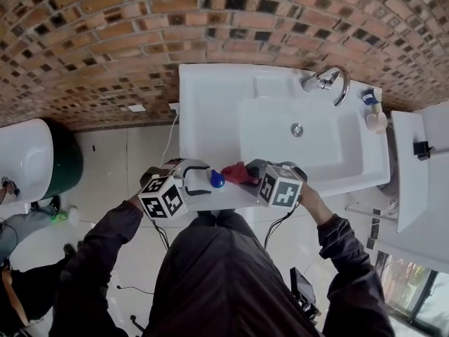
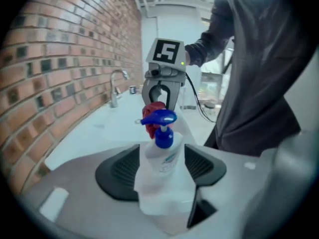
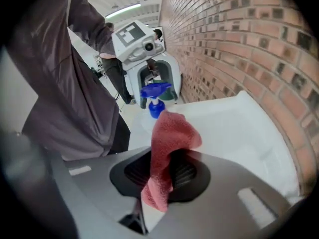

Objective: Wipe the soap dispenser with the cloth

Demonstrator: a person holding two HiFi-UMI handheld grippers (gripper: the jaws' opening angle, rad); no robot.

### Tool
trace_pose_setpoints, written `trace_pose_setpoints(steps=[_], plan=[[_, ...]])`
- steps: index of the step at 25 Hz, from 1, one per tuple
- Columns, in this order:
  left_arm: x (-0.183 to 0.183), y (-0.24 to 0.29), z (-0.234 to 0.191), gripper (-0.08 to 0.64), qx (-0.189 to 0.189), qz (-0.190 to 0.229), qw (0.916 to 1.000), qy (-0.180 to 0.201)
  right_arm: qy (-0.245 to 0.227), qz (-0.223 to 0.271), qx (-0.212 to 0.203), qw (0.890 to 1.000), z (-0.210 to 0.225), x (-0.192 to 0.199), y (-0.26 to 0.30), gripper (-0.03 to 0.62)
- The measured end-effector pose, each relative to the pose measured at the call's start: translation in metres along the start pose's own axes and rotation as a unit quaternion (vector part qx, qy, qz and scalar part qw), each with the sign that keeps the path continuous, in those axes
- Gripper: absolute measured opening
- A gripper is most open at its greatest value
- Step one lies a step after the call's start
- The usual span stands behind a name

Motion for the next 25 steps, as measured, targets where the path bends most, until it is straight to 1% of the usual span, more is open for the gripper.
trace_pose_setpoints(steps=[2,4,7,8,9,10,11,13,15,16,17,18,19,20,21,23,24,25], plan=[[-0.005,0.008,0.0,0.307,0.058,-0.02,0.997,0.048,0.04,0.011,0.011,0.999,-0.022,0.014,-0.013,0.069],[-0.008,0.018,-0.005,0.319,0.088,-0.044,0.9914,0.086,0.083,0.02,0.022,0.996,-0.042,0.03,-0.022,0.069],[-0.01,0.032,-0.01,0.314,0.111,-0.067,0.9837,0.125,0.153,0.04,0.036,0.987,-0.065,0.047,-0.034,0.069],[-0.011,0.034,-0.01,0.299,0.117,-0.069,0.9821,0.13,0.176,0.047,0.042,0.982,-0.07,0.05,-0.038,0.069],[-0.013,0.036,-0.009,0.256,0.12,-0.07,0.9816,0.131,0.195,0.054,0.047,0.978,-0.075,0.053,-0.043,0.069],[-0.014,0.037,-0.008,0.253,0.118,-0.07,0.9824,0.127,0.211,0.061,0.052,0.974,-0.078,0.056,-0.045,0.069],[-0.014,0.038,-0.008,0.252,0.11,-0.069,0.9846,0.117,0.226,0.068,0.056,0.97,-0.081,0.058,-0.047,0.069],[-0.015,0.039,-0.008,0.25,0.077,-0.066,0.9919,0.076,0.258,0.074,0.069,0.961,-0.082,0.06,-0.048,0.069],[-0.017,0.041,-0.008,0.249,0.022,-0.058,0.998,0.011,0.304,0.078,0.085,0.946,-0.078,0.057,-0.043,0.069],[-0.017,0.042,-0.009,0.247,-0.011,-0.053,0.9981,-0.028,0.331,0.084,0.09,0.936,-0.075,0.055,-0.039,0.069],[-0.017,0.043,-0.009,0.247,-0.046,-0.047,0.9952,-0.073,0.358,0.092,0.092,0.924,-0.072,0.053,-0.033,0.069],[-0.017,0.043,-0.01,0.245,-0.08,-0.041,0.9885,-0.122,0.385,0.102,0.091,0.913,-0.068,0.05,-0.027,0.069],[-0.017,0.042,-0.011,0.242,-0.111,-0.035,0.9784,-0.171,0.411,0.112,0.088,0.901,-0.064,0.047,-0.02,0.069],[-0.017,0.041,-0.012,0.238,-0.135,-0.025,0.9657,-0.22,0.436,0.12,0.085,0.888,-0.06,0.045,-0.014,0.069],[-0.018,0.04,-0.012,0.235,-0.152,-0.011,0.9512,-0.268,0.458,0.126,0.082,0.876,-0.056,0.044,-0.008,0.069],[-0.02,0.039,-0.011,0.228,-0.168,0.036,0.9181,-0.357,0.494,0.135,0.076,0.855,-0.048,0.042,0.002,0.069],[-0.02,0.039,-0.01,0.221,-0.171,0.062,0.9019,-0.392,0.509,0.14,0.071,0.846,-0.044,0.041,0.007,0.069],[-0.019,0.038,-0.009,0.227,-0.17,0.084,0.8897,-0.415,0.521,0.146,0.065,0.839,-0.04,0.039,0.011,0.069]])
Point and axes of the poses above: the fingertips, and each gripper's own axes: y forward along the fingers, z to its right, x out of its underside, the point moved 4 cm from there along -y, backward along the fingers, and after that the axes turned 5 degrees about x, right-handed, at the moved point
